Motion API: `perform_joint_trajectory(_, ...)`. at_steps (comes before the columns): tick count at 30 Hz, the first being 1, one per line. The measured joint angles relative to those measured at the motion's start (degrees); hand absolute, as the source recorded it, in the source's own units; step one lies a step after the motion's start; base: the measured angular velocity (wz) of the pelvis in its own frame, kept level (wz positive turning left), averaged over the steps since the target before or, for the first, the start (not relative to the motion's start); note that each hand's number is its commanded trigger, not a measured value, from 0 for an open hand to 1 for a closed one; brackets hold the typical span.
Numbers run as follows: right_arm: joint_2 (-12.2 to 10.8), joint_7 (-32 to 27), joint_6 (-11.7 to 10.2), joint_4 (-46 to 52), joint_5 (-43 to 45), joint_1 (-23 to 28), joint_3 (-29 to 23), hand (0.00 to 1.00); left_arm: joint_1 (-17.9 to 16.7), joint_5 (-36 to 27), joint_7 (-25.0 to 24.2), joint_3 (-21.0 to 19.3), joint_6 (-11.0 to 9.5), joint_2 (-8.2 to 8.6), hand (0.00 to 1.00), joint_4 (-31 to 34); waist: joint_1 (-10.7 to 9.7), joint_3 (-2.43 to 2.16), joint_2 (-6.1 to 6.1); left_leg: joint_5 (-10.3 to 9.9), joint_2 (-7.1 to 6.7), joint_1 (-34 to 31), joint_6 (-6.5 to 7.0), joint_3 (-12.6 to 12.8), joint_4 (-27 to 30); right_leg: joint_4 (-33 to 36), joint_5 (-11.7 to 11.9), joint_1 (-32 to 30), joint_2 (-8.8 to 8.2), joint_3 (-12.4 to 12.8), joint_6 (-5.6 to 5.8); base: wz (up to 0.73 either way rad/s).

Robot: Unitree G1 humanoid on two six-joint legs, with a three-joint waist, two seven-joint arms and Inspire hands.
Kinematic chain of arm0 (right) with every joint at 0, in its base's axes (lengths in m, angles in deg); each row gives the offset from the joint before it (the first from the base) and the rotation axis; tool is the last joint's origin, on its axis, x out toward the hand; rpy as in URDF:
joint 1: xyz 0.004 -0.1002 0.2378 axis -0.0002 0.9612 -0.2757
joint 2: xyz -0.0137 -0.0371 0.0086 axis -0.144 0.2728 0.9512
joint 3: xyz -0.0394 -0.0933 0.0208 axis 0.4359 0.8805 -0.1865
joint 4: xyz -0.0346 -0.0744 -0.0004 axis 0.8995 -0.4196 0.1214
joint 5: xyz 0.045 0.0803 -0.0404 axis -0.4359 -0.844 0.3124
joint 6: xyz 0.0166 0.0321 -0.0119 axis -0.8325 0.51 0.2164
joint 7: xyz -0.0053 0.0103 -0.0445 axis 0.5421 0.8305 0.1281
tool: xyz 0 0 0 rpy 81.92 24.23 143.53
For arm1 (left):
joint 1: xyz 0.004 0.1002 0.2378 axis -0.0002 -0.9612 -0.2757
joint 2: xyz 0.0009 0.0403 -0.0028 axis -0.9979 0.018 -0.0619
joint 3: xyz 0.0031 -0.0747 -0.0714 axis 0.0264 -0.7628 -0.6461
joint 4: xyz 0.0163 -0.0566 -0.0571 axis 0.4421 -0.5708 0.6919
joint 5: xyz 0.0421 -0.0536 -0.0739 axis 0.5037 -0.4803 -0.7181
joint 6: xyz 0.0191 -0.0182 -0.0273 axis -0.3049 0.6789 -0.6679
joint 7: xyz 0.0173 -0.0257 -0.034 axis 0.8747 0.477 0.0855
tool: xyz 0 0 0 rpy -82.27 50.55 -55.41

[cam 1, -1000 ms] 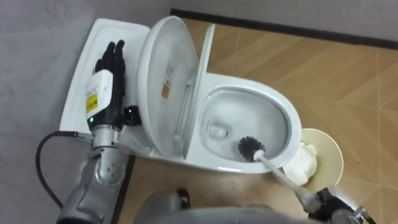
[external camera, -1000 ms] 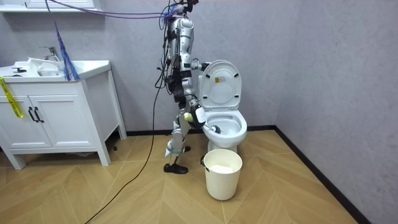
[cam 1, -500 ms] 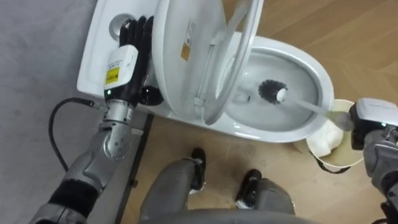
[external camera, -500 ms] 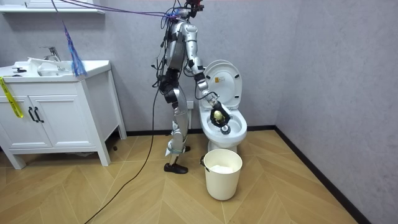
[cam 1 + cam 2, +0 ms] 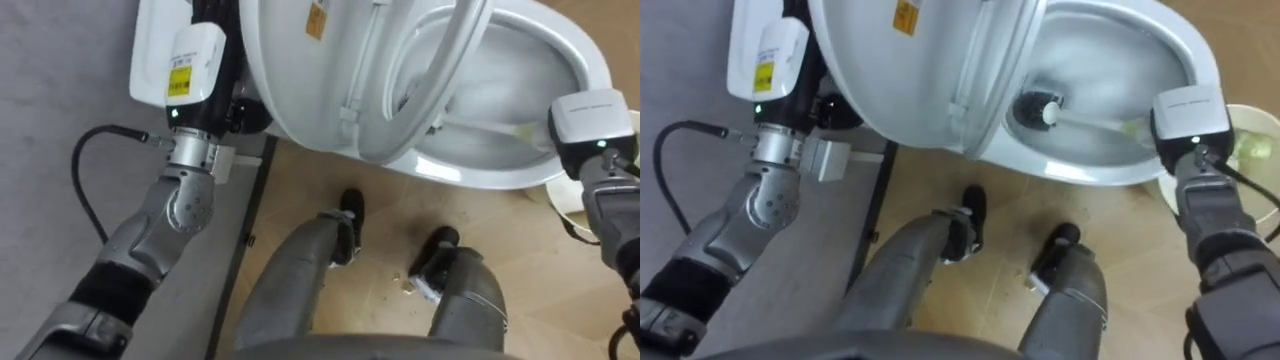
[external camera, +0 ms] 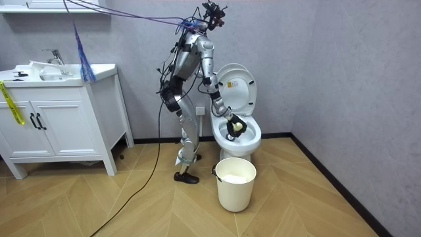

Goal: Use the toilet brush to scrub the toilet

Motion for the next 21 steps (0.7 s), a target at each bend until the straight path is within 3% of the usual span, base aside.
perform_joint_trajectory(4, 0.46, 0.13, 1.54, 0.71, 0.02, -0.67, 1.48, 1.00, 0.09, -0.11, 0.05, -0.26, 0.01, -0.16, 0.00, 0.33, 0.27, -0.04, 0.18, 0.06, 0.04, -1.32, -0.14, -0.11, 1.00, 0.65, -0.74, -1.01, 0.07, -0.01, -0.56, 0.02)
perform_joint_trajectory(6, 0.51, 0.11, 2.22, 1.23, -0.15, -0.53, 1.92, 1.00, 0.12, -0.73, 0.07, -0.23, 0.03, -0.27, 0.00, 0.31, 0.17, -0.11, 0.92, 0.07, 0.02, -1.53, -0.16, -0.14, 1.11, 0.62, -0.75, -1.08, 0.14, -0.12, -0.59, 0.00)
perform_joint_trajectory(8, 0.51, 0.09, 3.16, 1.58, -0.91, -0.52, 1.92, 1.00, 0.51, -2.45, 0.07, 0.16, 0.05, -0.30, 0.00, 0.31, -0.01, 0.17, 1.77, 0.07, 0.10, -2.00, -0.16, -0.28, 1.24, 0.45, -0.79, -1.23, 0.11, -0.75, -0.65, 0.02)
perform_joint_trajectory(12, 0.32, -0.37, 3.63, 1.62, -1.62, -0.55, 1.91, 1.00, 0.75, -4.18, 0.04, 0.28, 0.04, -0.55, 0.00, 0.33, 0.06, 0.15, 2.47, 0.07, 0.45, -2.69, -0.16, 0.15, 1.36, 0.38, -0.95, -1.92, 0.11, -0.57, -0.87, -0.03)
perform_joint_trajectory(18, 0.23, -0.46, 3.28, 0.74, -16.37, -1.28, 4.77, 1.00, 0.75, -7.12, 0.80, 1.04, 0.04, -1.00, 0.00, 0.67, 0.78, 0.16, 2.45, 0.22, 0.65, -3.04, -0.40, 1.40, 1.24, 1.21, -1.04, -3.48, 0.07, 0.61, -1.18, -0.06)
perform_joint_trajectory(21, -0.67, -1.19, 1.13, 0.12, -33.18, -2.55, 3.84, 1.00, 0.55, -8.44, 1.76, 1.36, 0.04, -1.25, 0.00, 0.72, -0.13, 0.36, 2.15, 0.24, 0.04, -2.97, -0.43, 1.40, 1.61, 2.77, -1.91, -3.67, -0.55, 0.82, -1.23, 0.13)
